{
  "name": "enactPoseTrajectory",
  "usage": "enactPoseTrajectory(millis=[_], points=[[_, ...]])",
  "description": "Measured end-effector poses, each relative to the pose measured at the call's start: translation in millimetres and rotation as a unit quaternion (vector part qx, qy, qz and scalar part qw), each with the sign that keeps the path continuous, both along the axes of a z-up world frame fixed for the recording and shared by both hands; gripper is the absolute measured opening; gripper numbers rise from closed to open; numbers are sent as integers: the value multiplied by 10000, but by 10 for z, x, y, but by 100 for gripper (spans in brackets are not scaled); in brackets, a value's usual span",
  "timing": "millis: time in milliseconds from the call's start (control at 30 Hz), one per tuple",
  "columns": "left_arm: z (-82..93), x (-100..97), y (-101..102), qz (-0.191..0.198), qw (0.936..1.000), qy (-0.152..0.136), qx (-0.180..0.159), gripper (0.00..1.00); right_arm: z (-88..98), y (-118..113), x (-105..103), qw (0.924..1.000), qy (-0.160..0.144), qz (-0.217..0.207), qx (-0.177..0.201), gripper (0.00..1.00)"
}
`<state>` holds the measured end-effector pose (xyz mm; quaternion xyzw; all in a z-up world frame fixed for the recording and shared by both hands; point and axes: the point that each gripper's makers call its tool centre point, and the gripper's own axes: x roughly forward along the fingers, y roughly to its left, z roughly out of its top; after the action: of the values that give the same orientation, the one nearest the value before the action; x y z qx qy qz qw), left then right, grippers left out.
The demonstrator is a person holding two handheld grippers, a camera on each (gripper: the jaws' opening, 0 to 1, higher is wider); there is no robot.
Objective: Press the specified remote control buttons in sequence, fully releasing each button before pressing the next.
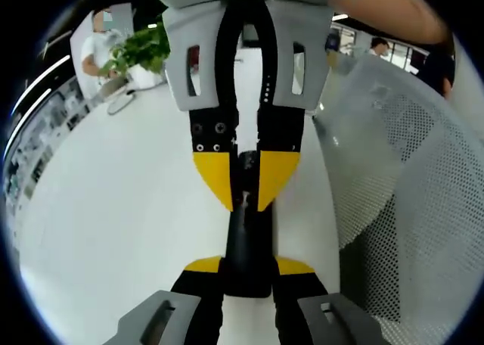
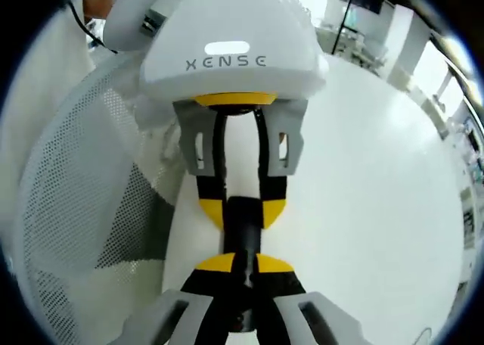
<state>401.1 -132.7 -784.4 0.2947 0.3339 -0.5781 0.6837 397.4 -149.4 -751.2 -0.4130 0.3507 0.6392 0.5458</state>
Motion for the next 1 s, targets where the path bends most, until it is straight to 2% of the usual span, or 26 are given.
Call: enactPoseTrajectory(millis=[367,533,1000], points=[[0,-6,-5,-10,10000,36,-1,23,-7,24,-14,10000,47,29,41,12],[-19,6,0,-17,10000,35,-7,23,-15,53,-9,10000,37,37,77,20],[-29,17,13,-11,10000,30,-3,23,1,25,-13,9999,68,15,105,24]])
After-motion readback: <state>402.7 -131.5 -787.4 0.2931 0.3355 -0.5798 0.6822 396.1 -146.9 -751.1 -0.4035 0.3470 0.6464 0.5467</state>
